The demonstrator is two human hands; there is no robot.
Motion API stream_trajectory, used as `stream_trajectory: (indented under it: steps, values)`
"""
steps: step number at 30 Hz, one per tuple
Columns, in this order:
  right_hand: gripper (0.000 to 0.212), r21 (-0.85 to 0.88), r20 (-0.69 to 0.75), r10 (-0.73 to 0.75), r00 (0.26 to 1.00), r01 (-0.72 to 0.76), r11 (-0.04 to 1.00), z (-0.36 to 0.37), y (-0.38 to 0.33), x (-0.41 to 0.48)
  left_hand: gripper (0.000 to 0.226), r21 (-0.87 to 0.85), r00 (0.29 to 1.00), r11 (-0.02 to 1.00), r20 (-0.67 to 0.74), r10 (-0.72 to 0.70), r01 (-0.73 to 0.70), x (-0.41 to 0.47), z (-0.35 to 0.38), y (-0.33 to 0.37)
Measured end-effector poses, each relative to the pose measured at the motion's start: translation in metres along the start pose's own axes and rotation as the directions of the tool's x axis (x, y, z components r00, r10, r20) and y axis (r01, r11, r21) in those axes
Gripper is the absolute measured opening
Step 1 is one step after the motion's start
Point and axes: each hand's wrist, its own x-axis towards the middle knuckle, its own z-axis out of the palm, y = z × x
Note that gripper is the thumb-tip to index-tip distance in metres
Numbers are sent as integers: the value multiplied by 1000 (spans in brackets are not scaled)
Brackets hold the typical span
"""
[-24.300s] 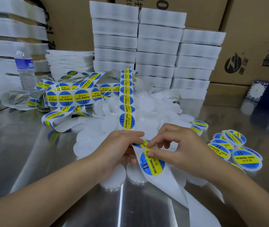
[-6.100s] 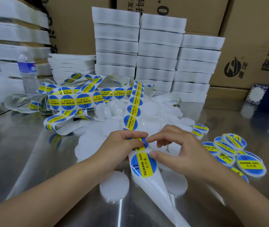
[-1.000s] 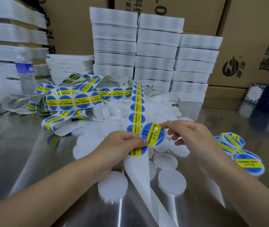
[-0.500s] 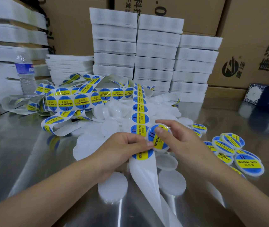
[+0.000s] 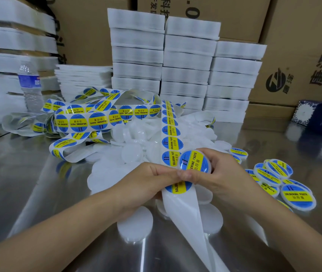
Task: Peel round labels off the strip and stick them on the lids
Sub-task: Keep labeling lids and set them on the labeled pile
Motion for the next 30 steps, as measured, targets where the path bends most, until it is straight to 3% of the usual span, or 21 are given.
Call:
stream_trajectory:
  steps: [3, 6, 14, 26, 30]
  values:
    - [45, 67, 6, 12, 1000, -12, 998, 0, -3, -2, 34, -108, 999, 994, 50, -16, 22, -1, 1, 1]
    - [51, -4, -13, 49, 999, -49, 999, 0, -3, -1, 49, -209, 993, 974, 100, -64, 84, -1, -1, 4]
    - [50, -91, -120, 65, 991, -76, 993, 4, 1, -1, 64, -145, 986, 985, 147, -72, 94, -2, -2, 5]
    - [65, -187, -212, 47, 976, -88, 978, 5, 0, 1, 61, -88, 987, 994, 151, -51, 64, -1, -2, 3]
    - [55, -196, -226, 36, 973, -82, 977, 5, 1, 2, 58, -91, 989, 994, 137, -52, 65, -1, -1, 4]
